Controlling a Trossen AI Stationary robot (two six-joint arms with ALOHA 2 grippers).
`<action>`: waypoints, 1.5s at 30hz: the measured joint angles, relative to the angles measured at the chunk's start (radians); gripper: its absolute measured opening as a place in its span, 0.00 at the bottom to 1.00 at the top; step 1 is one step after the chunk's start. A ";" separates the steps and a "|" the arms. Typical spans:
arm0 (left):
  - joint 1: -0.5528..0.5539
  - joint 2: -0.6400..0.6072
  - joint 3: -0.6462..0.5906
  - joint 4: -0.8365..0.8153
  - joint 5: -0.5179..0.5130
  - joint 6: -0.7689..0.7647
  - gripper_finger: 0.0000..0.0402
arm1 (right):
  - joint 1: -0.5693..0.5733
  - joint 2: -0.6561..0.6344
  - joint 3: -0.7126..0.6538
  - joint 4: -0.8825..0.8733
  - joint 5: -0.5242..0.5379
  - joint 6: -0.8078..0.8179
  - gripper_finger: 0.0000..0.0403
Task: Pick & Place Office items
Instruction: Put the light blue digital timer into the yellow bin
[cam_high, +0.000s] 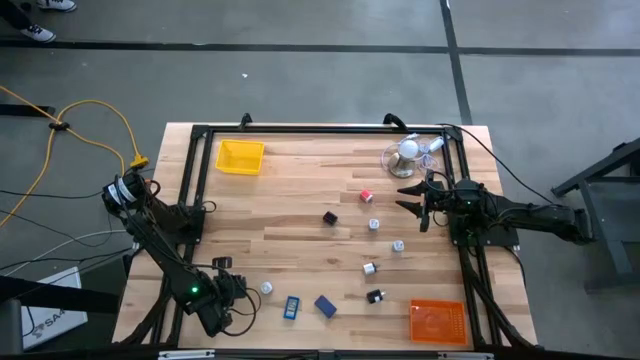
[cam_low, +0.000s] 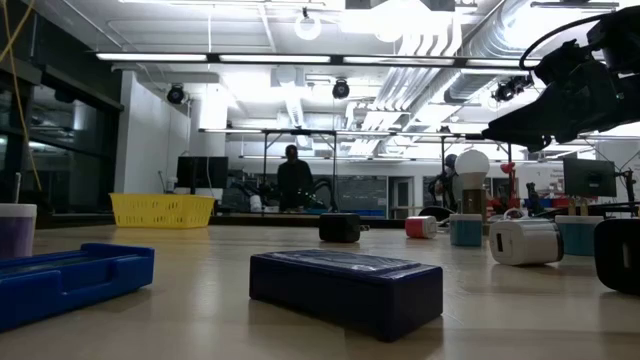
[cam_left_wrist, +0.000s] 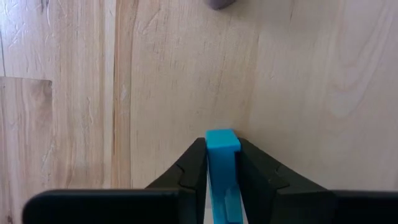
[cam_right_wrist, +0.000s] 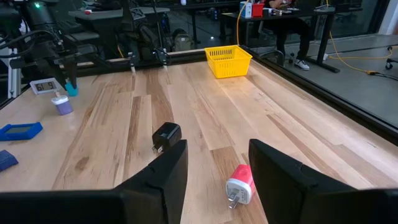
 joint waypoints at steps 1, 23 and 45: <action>0.000 0.000 0.000 0.000 0.000 0.000 0.15 | 0.000 0.000 0.000 0.000 0.000 0.000 0.39; 0.000 0.000 0.000 0.000 0.001 0.000 0.14 | 0.000 0.000 0.000 0.000 0.000 0.000 0.39; 0.074 -0.102 0.000 -0.088 0.005 0.028 0.14 | 0.000 0.000 0.000 0.000 0.000 0.000 0.39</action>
